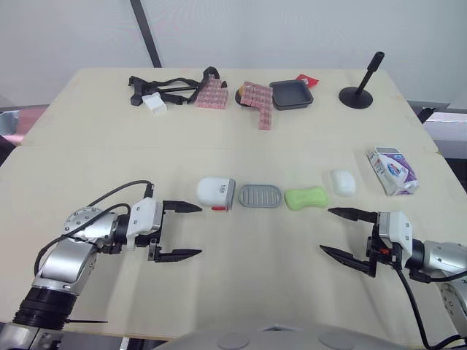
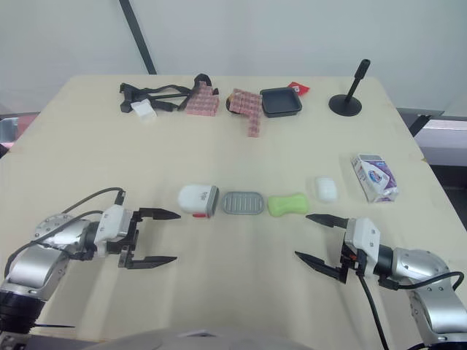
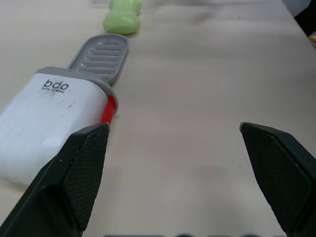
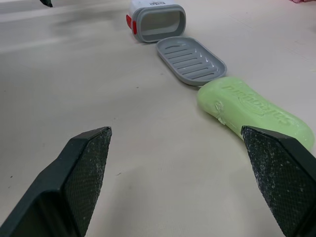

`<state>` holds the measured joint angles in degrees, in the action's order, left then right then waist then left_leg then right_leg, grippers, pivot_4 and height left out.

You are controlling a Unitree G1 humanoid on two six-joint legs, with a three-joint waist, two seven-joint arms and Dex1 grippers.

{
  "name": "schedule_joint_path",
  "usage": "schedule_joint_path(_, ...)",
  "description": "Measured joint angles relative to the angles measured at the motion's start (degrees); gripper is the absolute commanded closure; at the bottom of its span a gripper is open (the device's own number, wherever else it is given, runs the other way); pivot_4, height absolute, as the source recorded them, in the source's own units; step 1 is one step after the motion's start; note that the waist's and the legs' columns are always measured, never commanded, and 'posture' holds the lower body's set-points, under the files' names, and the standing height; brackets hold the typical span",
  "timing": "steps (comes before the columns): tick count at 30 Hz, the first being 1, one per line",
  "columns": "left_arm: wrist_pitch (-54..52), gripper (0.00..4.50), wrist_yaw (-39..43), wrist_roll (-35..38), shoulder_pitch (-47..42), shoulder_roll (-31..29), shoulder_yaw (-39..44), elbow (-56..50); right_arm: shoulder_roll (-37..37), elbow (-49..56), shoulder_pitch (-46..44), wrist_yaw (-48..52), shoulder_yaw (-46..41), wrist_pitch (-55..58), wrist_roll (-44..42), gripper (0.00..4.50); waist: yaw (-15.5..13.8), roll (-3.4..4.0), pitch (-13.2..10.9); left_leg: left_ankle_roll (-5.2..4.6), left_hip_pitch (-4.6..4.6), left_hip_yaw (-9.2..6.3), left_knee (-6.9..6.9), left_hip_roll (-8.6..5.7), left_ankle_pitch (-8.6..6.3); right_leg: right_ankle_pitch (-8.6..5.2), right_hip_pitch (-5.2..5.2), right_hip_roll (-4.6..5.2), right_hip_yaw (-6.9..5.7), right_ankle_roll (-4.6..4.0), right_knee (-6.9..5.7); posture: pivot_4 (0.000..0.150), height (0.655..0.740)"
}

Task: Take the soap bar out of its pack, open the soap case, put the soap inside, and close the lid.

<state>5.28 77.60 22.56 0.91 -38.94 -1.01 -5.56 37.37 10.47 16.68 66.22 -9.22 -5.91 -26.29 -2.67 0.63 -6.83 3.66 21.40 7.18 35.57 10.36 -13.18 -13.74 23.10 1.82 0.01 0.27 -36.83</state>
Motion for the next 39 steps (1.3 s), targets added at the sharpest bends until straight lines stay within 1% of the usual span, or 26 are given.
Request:
schedule_joint_path(8, -0.8, 0.0, -4.2, -0.2, 0.1, 1.0, -0.1, 0.0, 0.2, 0.1, -0.3, 0.1, 0.0, 0.5, 0.0, 0.0, 0.1, 0.0, 0.0, 0.0, 0.01, 0.0, 0.0, 0.0, 0.0, 0.0, 0.0, 0.0, 0.0, 0.0, -0.01, 0.15, 0.74)
schedule_joint_path(14, -2.0, 0.0, -6.4, 0.5, 2.3, 2.4, -0.1, -1.1, 0.2, 0.2, -0.7, -0.3, 0.0, 0.6, 0.0, 0.0, 0.3, -0.01, 0.0, 0.0, 0.01, 0.0, 0.0, 0.0, 0.0, 0.0, -0.01, 0.0, 0.01, 0.0, -0.01, 0.15, 0.74)
schedule_joint_path(20, -0.5, 0.0, -7.4, 0.6, 7.0, 3.1, 0.6, -3.0, 0.2, 0.2, -0.7, -0.3, 0.0, 0.6, 0.1, 0.0, 0.5, 0.0, 0.0, -0.01, 0.0, 0.0, 0.0, 0.01, 0.0, 0.0, -0.02, -0.01, 0.01, 0.0, 0.0, 0.15, 0.74)
schedule_joint_path(27, 2.8, 0.0, -9.4, 2.4, 13.2, 4.4, 2.2, -8.5, 0.8, 0.3, -1.4, -0.2, -0.1, 1.1, 0.0, 0.0, 0.7, -0.01, 0.0, -0.01, -0.02, 0.0, 0.0, 0.01, 0.0, 0.0, -0.07, -0.01, 0.0, 0.0, 0.02, 0.15, 0.74)
schedule_joint_path(30, 5.5, 0.0, -9.9, 2.0, 15.2, 5.3, 2.2, -8.5, 1.4, 2.3, -2.7, -1.1, -0.2, 5.5, -2.2, 0.0, 0.9, 0.01, 0.0, -0.01, -0.04, -0.01, 0.0, 0.01, 0.0, 0.01, -0.09, -0.01, 0.01, 0.01, 0.02, 0.15, 0.74)
schedule_joint_path(33, 11.0, 0.0, -9.5, 0.7, 17.1, 5.9, 2.3, -5.4, 7.8, 6.3, -4.7, -0.6, -0.1, 12.6, -3.6, 0.0, 1.2, 0.04, 0.0, -0.01, -0.25, -0.04, -0.03, 0.01, 0.0, 0.0, -0.33, -0.02, 0.0, 0.02, 0.08, 0.15, 0.74)
schedule_joint_path(36, 15.1, 0.0, -9.0, -0.4, 17.6, 6.0, 2.4, -1.3, 13.4, 9.2, -11.0, -1.8, 1.5, 21.7, -3.6, 0.0, 1.3, -0.01, 0.0, 0.0, -0.74, -0.02, -0.26, 0.02, 0.0, 0.0, -0.73, -0.03, 0.0, 0.02, 0.2, 0.15, 0.74)
schedule_joint_path(39, 17.8, 0.0, -8.4, -0.7, 17.6, 5.9, 2.4, 0.7, 14.8, 10.8, -16.6, -4.2, 4.5, 28.1, -2.8, 0.0, 1.1, -0.02, 0.0, 0.0, -0.85, 0.0, -0.33, 0.02, 0.0, 0.0, -0.79, -0.04, 0.0, 0.02, 0.24, 0.15, 0.74)
